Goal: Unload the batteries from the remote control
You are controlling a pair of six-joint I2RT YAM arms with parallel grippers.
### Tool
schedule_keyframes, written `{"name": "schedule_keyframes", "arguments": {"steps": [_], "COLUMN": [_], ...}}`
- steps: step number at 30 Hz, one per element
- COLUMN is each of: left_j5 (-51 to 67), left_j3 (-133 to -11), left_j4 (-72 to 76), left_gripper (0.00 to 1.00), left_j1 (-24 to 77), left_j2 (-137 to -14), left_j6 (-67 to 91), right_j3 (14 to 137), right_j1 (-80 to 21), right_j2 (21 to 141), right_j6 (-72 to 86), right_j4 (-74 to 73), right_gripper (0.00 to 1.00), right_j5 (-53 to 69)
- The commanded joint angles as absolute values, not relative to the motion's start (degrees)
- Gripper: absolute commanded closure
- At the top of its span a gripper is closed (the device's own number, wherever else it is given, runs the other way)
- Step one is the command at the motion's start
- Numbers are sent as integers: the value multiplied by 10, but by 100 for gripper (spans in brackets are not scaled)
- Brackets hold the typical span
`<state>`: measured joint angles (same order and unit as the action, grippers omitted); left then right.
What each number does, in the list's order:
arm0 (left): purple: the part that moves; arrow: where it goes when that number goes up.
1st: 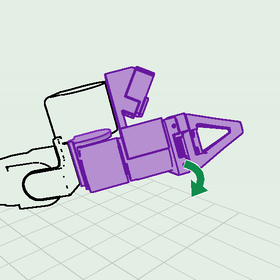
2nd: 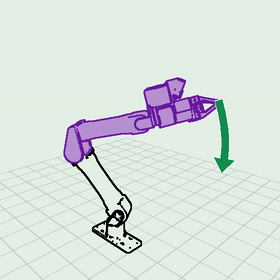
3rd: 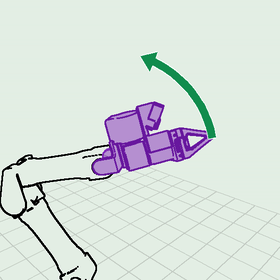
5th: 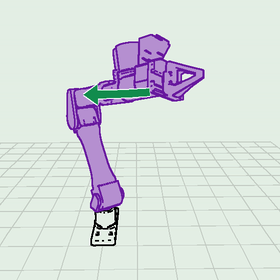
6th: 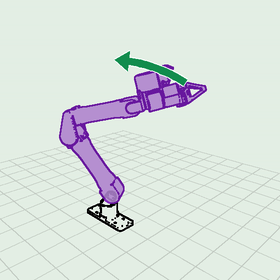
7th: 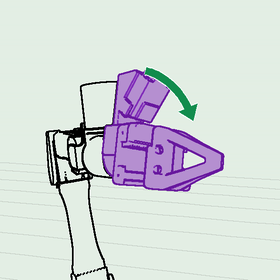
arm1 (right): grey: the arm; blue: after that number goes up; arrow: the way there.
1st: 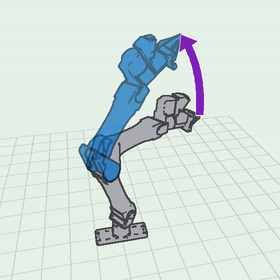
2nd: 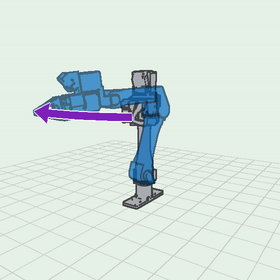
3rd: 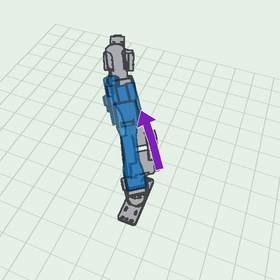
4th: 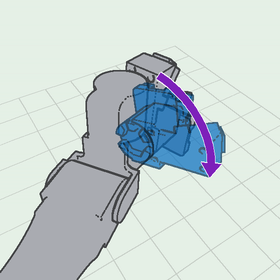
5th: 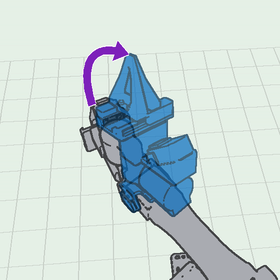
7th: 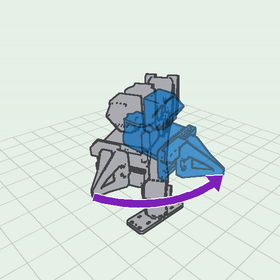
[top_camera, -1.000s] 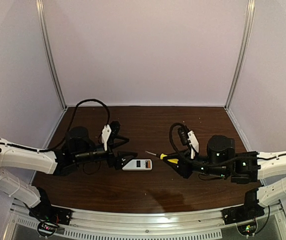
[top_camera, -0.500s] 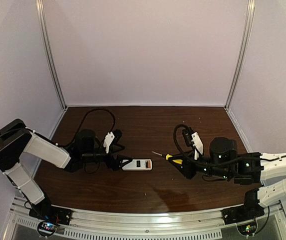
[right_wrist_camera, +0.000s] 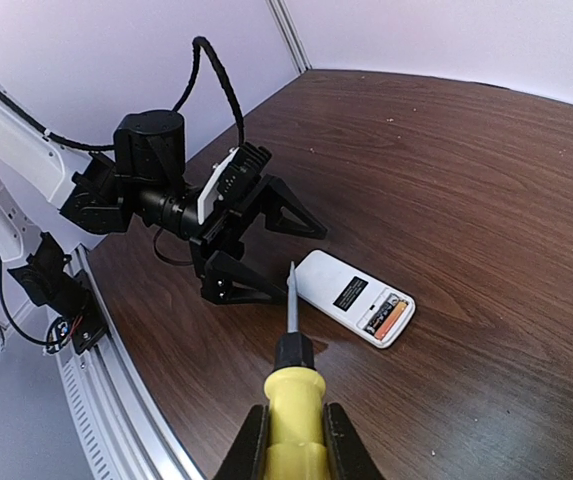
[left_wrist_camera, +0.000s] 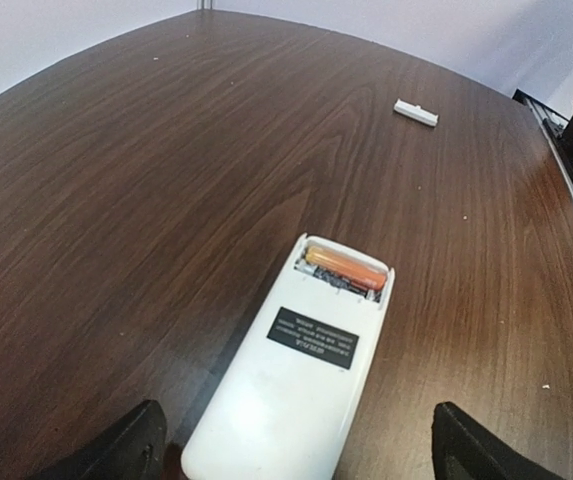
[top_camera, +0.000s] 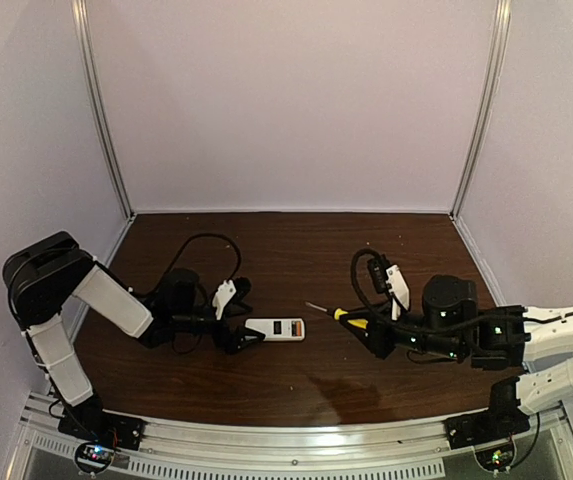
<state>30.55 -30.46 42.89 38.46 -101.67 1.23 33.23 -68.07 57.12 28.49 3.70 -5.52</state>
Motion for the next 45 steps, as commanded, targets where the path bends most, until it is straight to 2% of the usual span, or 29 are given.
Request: {"name": "schedule_keyframes", "arguments": {"steps": [1, 24, 30, 37, 45], "left_j5": [323, 363, 384, 352, 314], "left_j3": [-318, -376, -372, -374, -379], "left_j4": [458, 379, 381, 364, 356], "left_gripper": [6, 7, 13, 23, 21], "left_j1": [372, 372, 374, 390, 404], "left_j2": [-1034, -1103, -1103, -1101, -1107], "left_j6": [-15, -66, -79, -99, -111], "right_j3": [329, 331, 330, 328, 329], "right_j1": [-683, -683, -682, -683, -683], "right_j2": [584, 598, 597, 589, 592], "right_j6": [286, 286, 286, 286, 284], "right_j4": [49, 62, 65, 65, 68], "right_gripper": [100, 100, 100, 100, 100], "right_j5": [-57, -41, -37, -33, -30]}}
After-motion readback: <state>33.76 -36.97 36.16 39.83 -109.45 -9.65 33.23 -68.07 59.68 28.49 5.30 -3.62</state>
